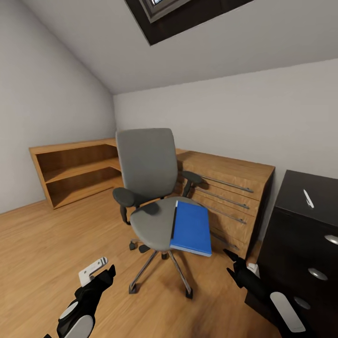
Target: In the bedroom, organize the workspace by keeping the computer under the desk, ensuring the monitor is on the desk, placing the keyboard on the desk next to the monitor, placing the mouse on the desk next to the keyboard, moving the folder from the swivel chair onto the desk next to the mouse, stacking the notebook on top of the folder with the pen on top of the notebook, and positioning the swivel chair next to the desk.
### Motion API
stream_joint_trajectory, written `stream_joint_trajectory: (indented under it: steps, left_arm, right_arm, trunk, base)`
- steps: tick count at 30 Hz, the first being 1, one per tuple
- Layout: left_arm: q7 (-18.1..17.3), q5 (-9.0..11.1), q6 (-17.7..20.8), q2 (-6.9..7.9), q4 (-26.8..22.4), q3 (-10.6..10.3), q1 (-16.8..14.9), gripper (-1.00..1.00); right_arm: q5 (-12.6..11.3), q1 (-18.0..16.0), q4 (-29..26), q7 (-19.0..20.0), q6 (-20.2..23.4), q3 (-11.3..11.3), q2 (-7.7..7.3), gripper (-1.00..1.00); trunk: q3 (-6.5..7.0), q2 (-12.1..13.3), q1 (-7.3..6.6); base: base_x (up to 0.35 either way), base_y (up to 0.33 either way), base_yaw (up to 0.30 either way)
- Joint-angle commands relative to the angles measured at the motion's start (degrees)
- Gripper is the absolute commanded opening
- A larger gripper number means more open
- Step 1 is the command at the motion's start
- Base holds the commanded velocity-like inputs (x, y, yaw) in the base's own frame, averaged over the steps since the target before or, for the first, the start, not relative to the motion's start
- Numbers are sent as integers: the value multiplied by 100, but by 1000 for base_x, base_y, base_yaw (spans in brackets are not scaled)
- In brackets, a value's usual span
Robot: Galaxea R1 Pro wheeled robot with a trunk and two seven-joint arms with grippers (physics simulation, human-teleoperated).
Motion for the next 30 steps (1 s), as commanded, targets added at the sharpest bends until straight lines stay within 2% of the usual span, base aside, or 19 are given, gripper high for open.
stream_joint_trajectory:
  steps: [1,8,15,24,30]
  left_arm:
    - [38,8,30,5,-8,-9,-6,100]
    - [44,8,30,6,-4,-9,-6,100]
    - [42,8,30,6,7,-9,-6,100]
    - [44,8,30,8,9,-9,-6,100]
    - [43,8,30,8,9,-9,-6,100]
  right_arm:
    - [-18,-4,6,7,40,-15,2,100]
    - [-16,-4,28,7,35,-12,2,100]
    - [-2,-4,196,0,11,24,13,100]
    - [25,-4,320,-2,-32,278,48,100]
    - [18,-4,322,5,-39,526,62,100]
  trunk:
    - [-6,-3,-1]
    - [-6,-3,-1]
    - [-6,-3,-1]
    - [-6,-3,-1]
    - [-6,-3,-1]
  base:
    - [65,0,0]
    - [211,0,0]
    - [49,0,0]
    - [2,0,0]
    - [0,0,0]
